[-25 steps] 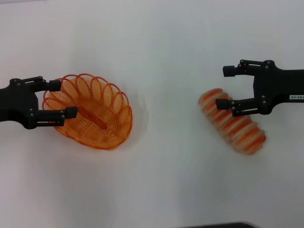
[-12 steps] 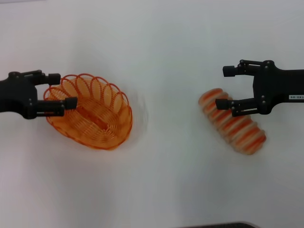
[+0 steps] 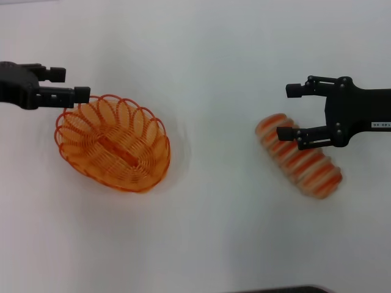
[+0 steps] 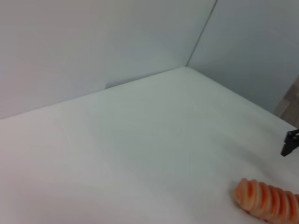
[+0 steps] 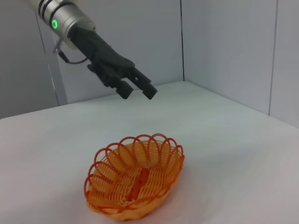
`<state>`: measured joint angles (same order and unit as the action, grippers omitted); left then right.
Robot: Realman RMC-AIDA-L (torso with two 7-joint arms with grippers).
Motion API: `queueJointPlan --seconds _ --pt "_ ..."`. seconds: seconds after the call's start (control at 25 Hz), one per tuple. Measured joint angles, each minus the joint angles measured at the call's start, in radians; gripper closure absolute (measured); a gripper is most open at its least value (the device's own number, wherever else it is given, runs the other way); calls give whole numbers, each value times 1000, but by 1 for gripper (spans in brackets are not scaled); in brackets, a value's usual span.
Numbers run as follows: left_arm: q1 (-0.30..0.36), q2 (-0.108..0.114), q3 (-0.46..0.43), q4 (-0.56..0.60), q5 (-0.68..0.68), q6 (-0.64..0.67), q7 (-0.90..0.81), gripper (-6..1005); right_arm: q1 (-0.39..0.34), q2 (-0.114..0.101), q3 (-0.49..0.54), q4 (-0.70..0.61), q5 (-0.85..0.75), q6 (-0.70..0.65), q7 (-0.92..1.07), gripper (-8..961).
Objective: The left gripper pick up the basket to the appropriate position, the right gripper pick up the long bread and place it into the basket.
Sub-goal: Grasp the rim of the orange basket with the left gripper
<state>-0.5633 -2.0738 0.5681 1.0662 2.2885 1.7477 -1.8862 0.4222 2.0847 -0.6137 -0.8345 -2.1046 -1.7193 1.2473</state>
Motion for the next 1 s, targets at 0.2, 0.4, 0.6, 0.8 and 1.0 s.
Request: queueJointPlan --seconds 0.2,0.4,0.6,0.8,1.0 --pt "-60 18 34 57 85 -4 -185 139 2 0 -6 0 0 3 -16 26" --pt "-115 22 117 127 191 -20 -355 141 5 0 -7 0 0 6 -32 25" --pt "-179 22 208 146 333 -40 -497 143 8 0 -7 4 0 7 -52 25" --pt "-219 10 268 144 440 -62 -564 145 12 0 -7 17 0 10 -71 25" --pt "-235 -9 376 114 519 -100 -615 146 13 0 -8 27 0 24 -82 25"
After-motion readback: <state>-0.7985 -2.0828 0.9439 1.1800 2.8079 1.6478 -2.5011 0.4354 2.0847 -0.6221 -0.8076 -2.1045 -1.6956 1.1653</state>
